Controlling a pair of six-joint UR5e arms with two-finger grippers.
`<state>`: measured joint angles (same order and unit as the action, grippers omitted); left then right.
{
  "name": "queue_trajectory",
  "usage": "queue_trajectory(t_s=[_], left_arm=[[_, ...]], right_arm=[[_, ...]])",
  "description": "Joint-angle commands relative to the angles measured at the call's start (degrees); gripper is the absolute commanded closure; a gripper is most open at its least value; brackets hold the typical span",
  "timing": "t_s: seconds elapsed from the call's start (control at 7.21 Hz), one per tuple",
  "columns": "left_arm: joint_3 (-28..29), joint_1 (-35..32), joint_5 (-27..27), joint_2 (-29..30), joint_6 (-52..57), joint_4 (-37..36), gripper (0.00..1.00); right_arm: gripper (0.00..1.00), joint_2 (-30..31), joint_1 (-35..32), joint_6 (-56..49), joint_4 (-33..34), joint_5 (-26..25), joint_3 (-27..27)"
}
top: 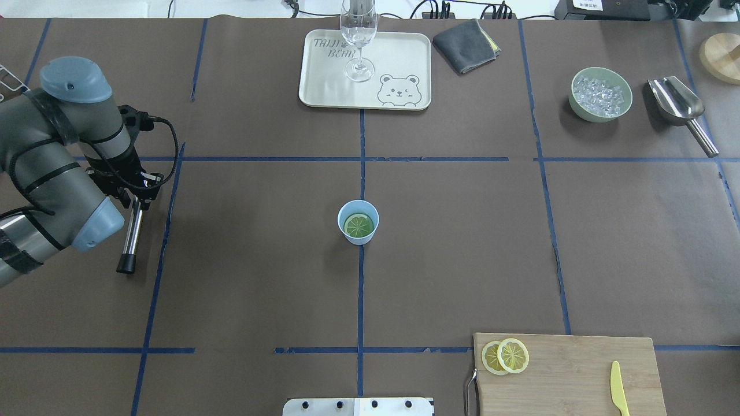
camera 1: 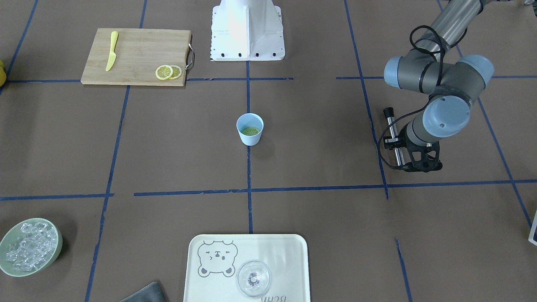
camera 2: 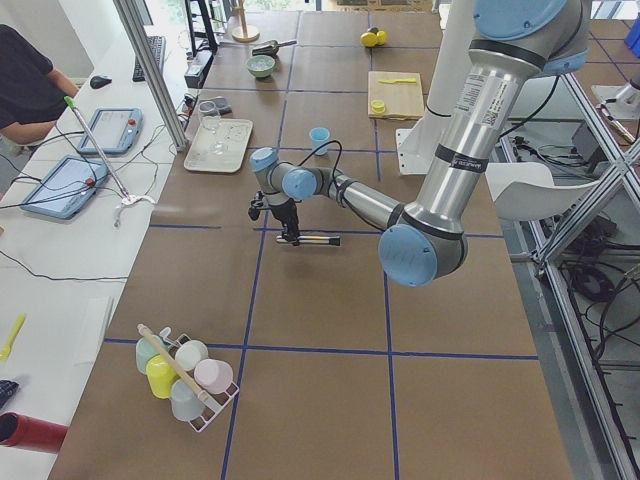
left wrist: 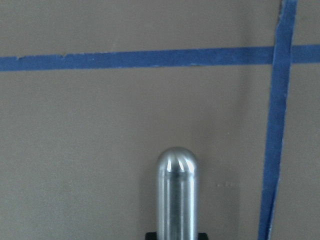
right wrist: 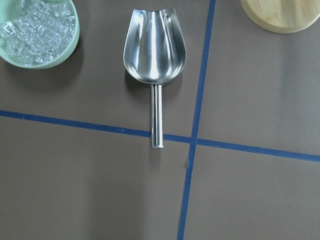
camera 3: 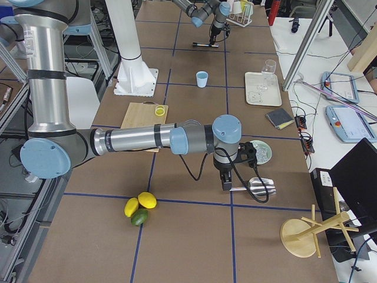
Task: Squeeze lemon into cup
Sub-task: 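Lower the muddler onto the table with the left gripper and release it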
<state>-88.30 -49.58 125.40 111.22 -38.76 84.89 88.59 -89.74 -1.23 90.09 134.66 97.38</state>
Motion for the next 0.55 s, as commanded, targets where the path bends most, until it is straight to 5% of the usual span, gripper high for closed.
queue_trajectory(t_s=[0.0,0.42], left_arm=[[-0.6,-0.1,-0.1,0.0,0.3,-0.1,0.0],[-5.9,-9.7,0.0,0.5,2.4,-0.2,0.0]], right_arm=[[0.0,0.0,0.0,0.0,0.0,0.0,0.0],[0.0,0.3,0.0,0.0,0.0,0.1,-0.1]])
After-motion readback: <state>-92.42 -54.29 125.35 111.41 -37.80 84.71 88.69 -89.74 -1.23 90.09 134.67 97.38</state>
